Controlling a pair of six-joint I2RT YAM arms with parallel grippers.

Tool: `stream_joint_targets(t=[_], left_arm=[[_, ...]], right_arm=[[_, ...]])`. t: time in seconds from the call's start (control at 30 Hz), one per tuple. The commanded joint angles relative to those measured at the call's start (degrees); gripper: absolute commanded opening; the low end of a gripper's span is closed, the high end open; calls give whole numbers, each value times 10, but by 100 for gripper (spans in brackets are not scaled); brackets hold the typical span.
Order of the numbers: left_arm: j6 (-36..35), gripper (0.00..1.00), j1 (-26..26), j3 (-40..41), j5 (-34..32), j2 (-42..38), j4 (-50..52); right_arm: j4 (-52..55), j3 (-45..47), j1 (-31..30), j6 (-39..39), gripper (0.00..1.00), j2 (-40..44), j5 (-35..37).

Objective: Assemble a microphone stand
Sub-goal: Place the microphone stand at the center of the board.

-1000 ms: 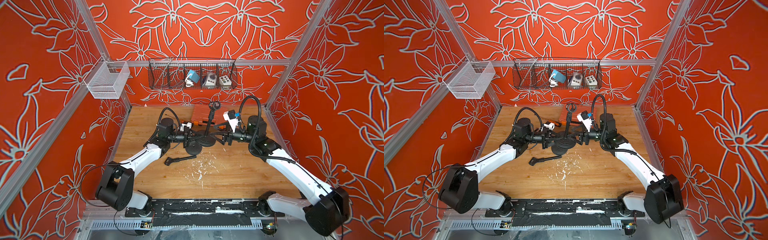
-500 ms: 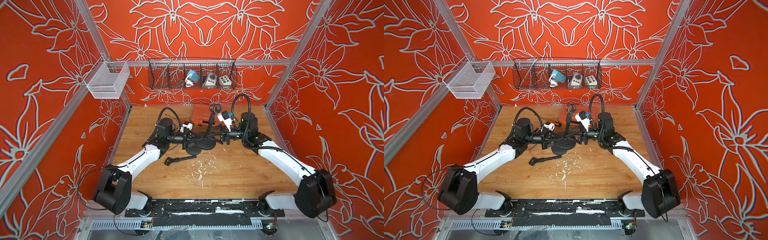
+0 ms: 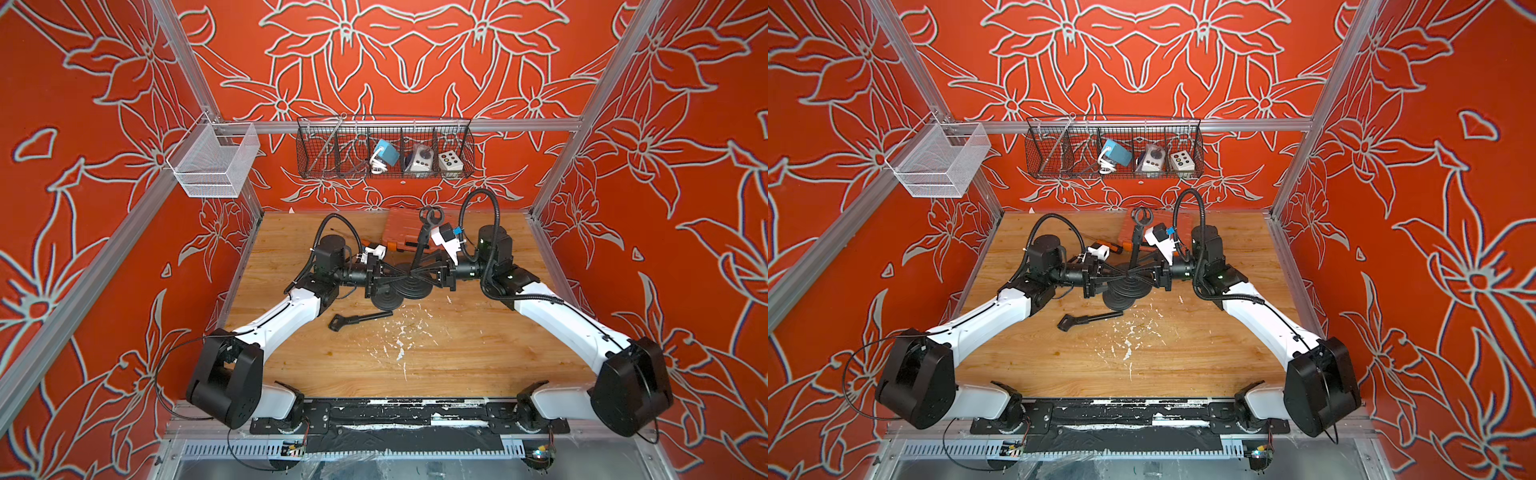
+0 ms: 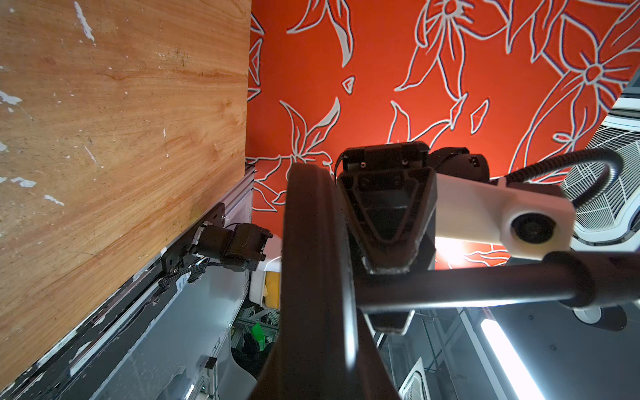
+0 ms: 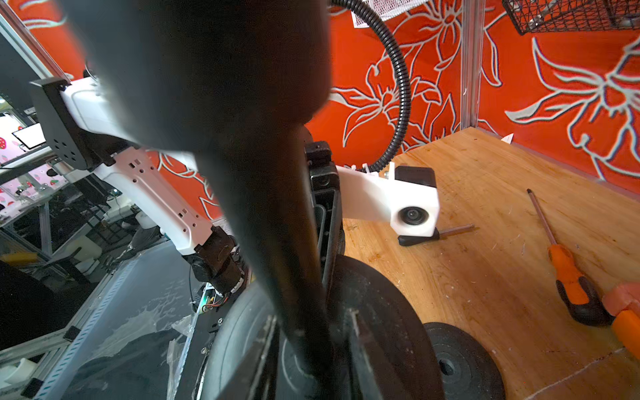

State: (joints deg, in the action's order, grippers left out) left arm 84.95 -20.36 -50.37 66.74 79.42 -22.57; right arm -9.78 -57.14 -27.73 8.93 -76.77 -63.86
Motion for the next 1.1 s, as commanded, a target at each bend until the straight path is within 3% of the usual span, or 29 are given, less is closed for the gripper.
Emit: stream_joint_targets(t=[0.0,0.23,0.27,0.33,0.4,0.53,0.6,0.63,0.77,0.87,1.0,1.07], left_arm=[[7,0,-5,-27,17,-3,-53],[8,0,-6,-27,15,2,-51],[8,0,-6,-27,15,1,-52],[9,0,-6,-30,10,2,-51],[10,0,-5,-31,5,1,-52],[11,0,-6,-35,-7,3,-52],[14,0,-6,-36,-17,2,-54],[15,0,-5,-36,-23,1,-56],[16,0,-5,-33,-42,0,-55],[16,0,-6,-29,-56,0,-56],[9,0,0,-26,-88,4,-55],[-12,0,10,-31,-111,5,-42]], right_arm=[[-7,-3,-7,-19,29,6,15],[-9,6,-12,-20,5,20,46],[-8,8,-13,-17,0,23,60],[0,16,-22,-9,0,34,123],[34,18,-48,-12,0,53,245],[117,10,-155,76,0,77,662],[162,-11,-197,98,0,63,799],[177,-23,-207,108,0,53,836],[158,-30,-210,103,0,47,842],[143,-31,-196,70,0,60,730],[158,-52,-161,40,62,71,515],[163,-44,-148,29,70,89,461]])
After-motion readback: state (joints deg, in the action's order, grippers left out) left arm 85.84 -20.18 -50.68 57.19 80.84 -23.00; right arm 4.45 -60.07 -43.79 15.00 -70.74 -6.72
